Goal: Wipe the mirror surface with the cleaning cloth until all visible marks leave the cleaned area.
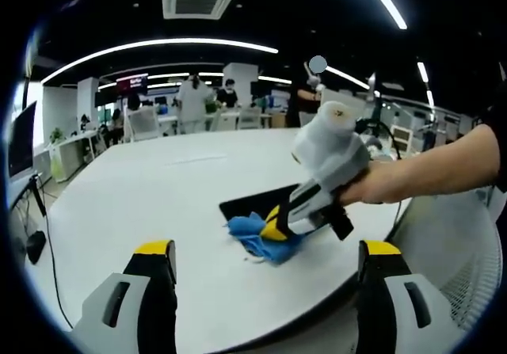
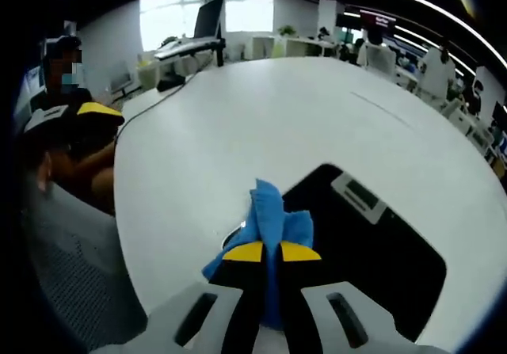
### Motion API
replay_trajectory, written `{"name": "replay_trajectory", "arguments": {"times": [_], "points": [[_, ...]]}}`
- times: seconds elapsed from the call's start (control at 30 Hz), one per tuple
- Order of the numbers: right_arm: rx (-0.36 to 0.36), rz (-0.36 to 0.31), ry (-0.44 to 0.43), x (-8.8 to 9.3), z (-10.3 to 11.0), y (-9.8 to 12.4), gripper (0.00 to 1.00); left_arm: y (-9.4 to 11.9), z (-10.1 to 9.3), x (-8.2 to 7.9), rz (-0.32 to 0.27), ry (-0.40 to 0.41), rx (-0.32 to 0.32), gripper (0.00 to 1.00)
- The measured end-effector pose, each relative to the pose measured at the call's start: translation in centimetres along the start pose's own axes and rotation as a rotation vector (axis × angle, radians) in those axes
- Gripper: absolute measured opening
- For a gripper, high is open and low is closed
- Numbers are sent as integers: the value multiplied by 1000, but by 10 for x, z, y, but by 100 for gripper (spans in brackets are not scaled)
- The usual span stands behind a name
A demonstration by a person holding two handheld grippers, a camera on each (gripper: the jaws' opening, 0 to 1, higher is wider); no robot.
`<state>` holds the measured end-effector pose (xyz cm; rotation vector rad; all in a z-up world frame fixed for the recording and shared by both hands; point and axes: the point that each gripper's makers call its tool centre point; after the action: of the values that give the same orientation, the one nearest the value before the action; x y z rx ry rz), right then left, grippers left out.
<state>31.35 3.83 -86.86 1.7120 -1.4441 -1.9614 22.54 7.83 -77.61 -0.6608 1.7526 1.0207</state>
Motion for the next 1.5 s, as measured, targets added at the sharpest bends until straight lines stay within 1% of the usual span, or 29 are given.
{"name": "replay_trajectory", "arguments": {"times": [0.13,0.27,0.37,0.5,0.6,0.7,1.03,1.4,1.5], "points": [[4,-3,14,-1,1,0,0,0,1,-1,-5,0,-7,95],[-2,-16,-4,0,0,0,0,0,1,-2,-10,0,-6,94],[9,-27,-1,0,0,0,0,0,-1,1,6,6,5,92],[19,-60,-2,1,0,1,0,0,-2,1,7,7,7,92],[32,-96,23,1,0,1,0,0,-2,2,13,8,6,92],[41,-107,17,0,0,1,0,0,-2,3,16,9,6,92],[44,-115,33,-2,-3,-1,0,0,-2,3,21,10,9,91],[52,-107,34,-8,-18,-9,0,-1,-3,4,25,13,14,91],[60,-102,49,-9,-21,-10,0,-1,-2,4,25,13,13,91]]}}
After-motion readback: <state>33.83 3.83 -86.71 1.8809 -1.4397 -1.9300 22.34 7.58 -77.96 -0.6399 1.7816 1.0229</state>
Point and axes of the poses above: the point that each gripper's makers call its tool centre point, and the gripper's own axes: y roughly backward along the fingers, z roughly to its left, x roughly out of its underside, and after that the axes turned 7 degrees about y, right-handed
